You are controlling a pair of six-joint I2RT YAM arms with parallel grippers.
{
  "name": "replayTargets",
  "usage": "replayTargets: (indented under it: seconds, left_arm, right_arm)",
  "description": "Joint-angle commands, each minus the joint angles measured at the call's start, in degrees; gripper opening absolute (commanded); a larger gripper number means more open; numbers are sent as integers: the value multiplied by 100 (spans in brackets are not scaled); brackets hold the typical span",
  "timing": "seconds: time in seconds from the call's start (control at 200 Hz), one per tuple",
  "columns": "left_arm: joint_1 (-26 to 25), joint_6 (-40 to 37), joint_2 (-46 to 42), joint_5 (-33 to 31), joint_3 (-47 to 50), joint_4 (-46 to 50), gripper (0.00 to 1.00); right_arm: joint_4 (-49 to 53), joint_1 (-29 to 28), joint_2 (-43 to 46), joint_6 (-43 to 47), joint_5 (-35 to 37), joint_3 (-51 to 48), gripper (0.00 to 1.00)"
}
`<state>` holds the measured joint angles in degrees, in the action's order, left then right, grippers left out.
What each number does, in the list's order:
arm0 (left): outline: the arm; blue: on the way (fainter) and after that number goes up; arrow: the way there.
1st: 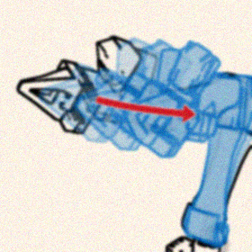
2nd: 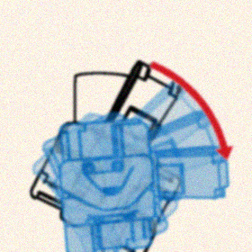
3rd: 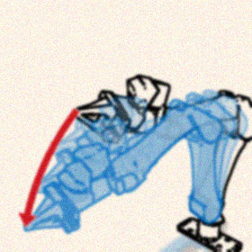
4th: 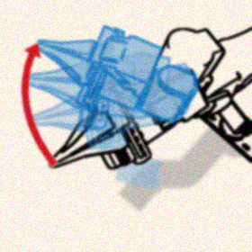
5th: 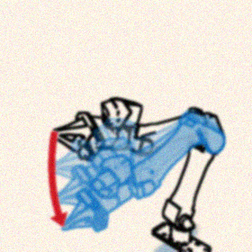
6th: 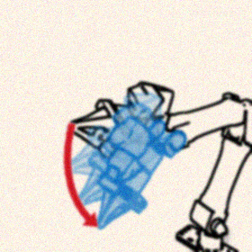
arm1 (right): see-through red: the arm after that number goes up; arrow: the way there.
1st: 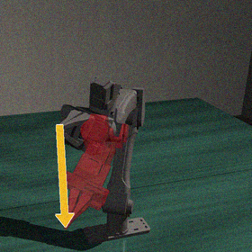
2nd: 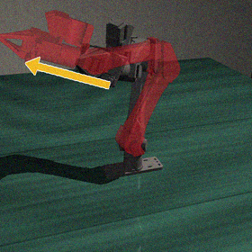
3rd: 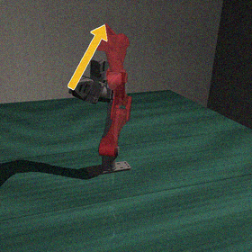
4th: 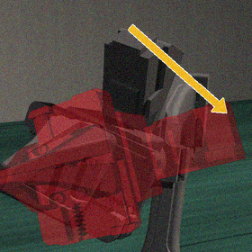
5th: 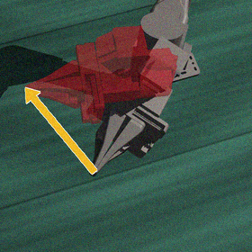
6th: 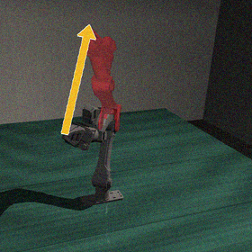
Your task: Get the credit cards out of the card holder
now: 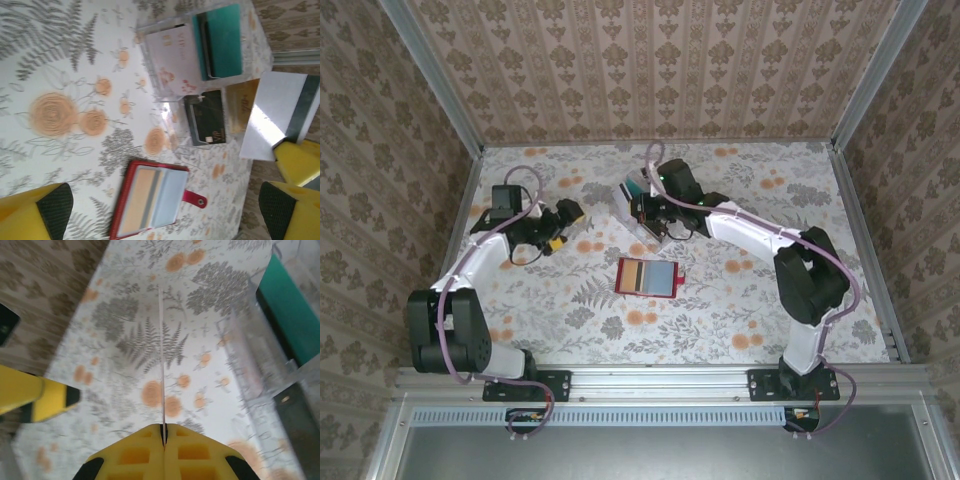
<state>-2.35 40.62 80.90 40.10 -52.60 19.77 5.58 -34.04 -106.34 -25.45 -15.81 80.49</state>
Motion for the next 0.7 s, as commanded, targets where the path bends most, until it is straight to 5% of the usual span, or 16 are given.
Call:
replayTargets:
  seconds: [0.0, 0.24, 0.695]
  left_arm:
    - [144, -452, -43, -161, 83, 331, 100]
    - [217, -655, -44, -155, 100, 541, 100]
    - [217, -626, 57, -63, 158, 589, 100]
  right_arm:
    - [689, -150, -283, 1492, 874, 368, 0]
    - [714, -343, -743, 2493, 1513, 800, 0]
    - [1037, -393, -1650, 3017, 2071, 1638, 0]
